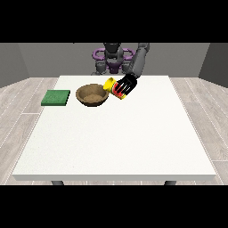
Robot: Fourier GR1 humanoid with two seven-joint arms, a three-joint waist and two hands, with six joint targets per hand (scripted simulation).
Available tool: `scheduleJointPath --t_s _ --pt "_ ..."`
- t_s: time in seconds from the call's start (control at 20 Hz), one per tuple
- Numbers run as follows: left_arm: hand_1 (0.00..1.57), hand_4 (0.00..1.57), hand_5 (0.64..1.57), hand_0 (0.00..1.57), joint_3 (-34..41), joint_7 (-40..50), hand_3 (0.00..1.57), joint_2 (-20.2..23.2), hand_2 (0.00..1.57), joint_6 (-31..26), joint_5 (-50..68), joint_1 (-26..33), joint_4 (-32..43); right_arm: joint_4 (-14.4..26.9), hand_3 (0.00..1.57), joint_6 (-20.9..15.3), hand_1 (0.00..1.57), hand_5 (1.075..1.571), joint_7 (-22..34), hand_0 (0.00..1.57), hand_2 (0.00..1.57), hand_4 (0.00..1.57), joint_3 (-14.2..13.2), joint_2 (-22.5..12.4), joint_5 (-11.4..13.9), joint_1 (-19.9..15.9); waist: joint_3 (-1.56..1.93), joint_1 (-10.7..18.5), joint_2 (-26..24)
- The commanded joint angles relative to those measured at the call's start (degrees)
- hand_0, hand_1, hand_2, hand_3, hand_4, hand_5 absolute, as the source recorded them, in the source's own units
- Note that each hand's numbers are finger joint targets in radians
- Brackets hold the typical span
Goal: Pick the cup and pour the ball into the bowl, then pick the bowl and place it on the pad
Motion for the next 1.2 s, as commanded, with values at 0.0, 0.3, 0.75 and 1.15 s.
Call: scheduleJointPath --t_s 0.0,0.3,0.75,1.15 --pt "1.41 0.94 1.564 1.41 -1.63 6.79 1.57 2.23 1.57 1.78 -4.63 -4.64 2.67 -0.86 0.00 1.21 0.00 1.563 -2.20 0.00 0.00 0.32 2.22 1.84 1.43 2.70 -0.04 -1.16 0.64" --pt "1.37 0.84 1.565 1.37 -9.26 17.09 1.57 0.21 1.57 8.55 -16.71 -9.06 6.76 4.05 0.00 -1.05 0.00 1.563 -1.63 0.00 0.00 0.34 1.79 1.78 3.16 -1.10 0.01 1.71 -0.64" --pt "1.33 0.98 1.480 1.33 -24.80 36.32 1.43 -5.54 1.43 6.55 -38.74 -16.80 17.78 10.69 0.00 -0.50 0.00 1.565 -2.17 0.00 0.00 0.38 1.93 1.99 3.21 -3.56 0.11 1.47 -4.69" --pt "1.50 1.02 1.515 1.50 -40.33 46.66 1.57 -9.73 1.57 -1.03 -56.23 -17.56 23.27 16.00 0.00 1.70 0.00 1.566 -5.74 0.00 0.00 0.38 1.24 2.68 4.19 2.76 0.11 4.88 -10.89"
